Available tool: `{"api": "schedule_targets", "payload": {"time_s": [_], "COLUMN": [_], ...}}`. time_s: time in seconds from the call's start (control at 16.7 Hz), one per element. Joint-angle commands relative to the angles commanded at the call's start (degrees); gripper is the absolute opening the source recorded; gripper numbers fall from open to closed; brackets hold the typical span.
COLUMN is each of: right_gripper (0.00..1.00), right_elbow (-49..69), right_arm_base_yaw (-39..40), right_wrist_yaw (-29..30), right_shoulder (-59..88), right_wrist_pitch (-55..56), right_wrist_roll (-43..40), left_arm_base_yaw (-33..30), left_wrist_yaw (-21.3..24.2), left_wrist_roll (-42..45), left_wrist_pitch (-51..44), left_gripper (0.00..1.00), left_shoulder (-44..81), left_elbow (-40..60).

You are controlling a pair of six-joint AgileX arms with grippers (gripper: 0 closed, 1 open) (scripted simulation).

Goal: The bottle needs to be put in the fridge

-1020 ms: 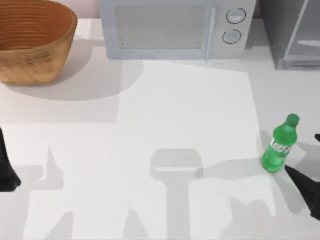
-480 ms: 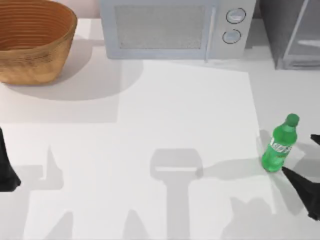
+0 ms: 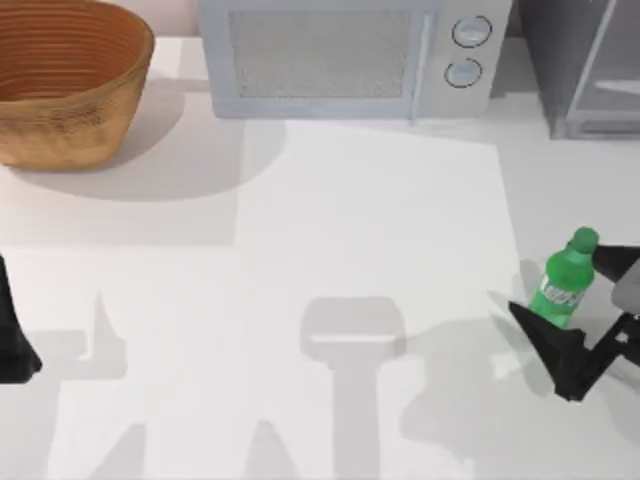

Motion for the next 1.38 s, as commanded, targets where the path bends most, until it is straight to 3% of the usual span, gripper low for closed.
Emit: {"api": "schedule_targets", "payload": {"time_s": [0.18, 0.96, 1.38], "right_gripper": [1.0, 0.03, 0.01], "right_elbow": [0.03, 0.03, 0.03], "right_arm_base_yaw": [0.03, 0.03, 0.03], "right_wrist_yaw": [0.03, 0.03, 0.03], "right_shoulder": [0.03, 0.03, 0.03], "right_wrist_pitch": [0.01, 0.01, 0.01], "right_wrist_roll": [0.01, 0.01, 0.01], "left_arm_base_yaw": [0.0, 0.0, 0.0], "left_wrist_yaw": [0.0, 0.0, 0.0], "left_wrist_roll": [0.0, 0.0, 0.0], "left_wrist_pitch": [0.0, 0.0, 0.0], "left_gripper": [1.0, 1.0, 1.0], "left_shoulder": [0.0, 0.0, 0.0], "left_elbow": [0.0, 0.0, 0.0]}}
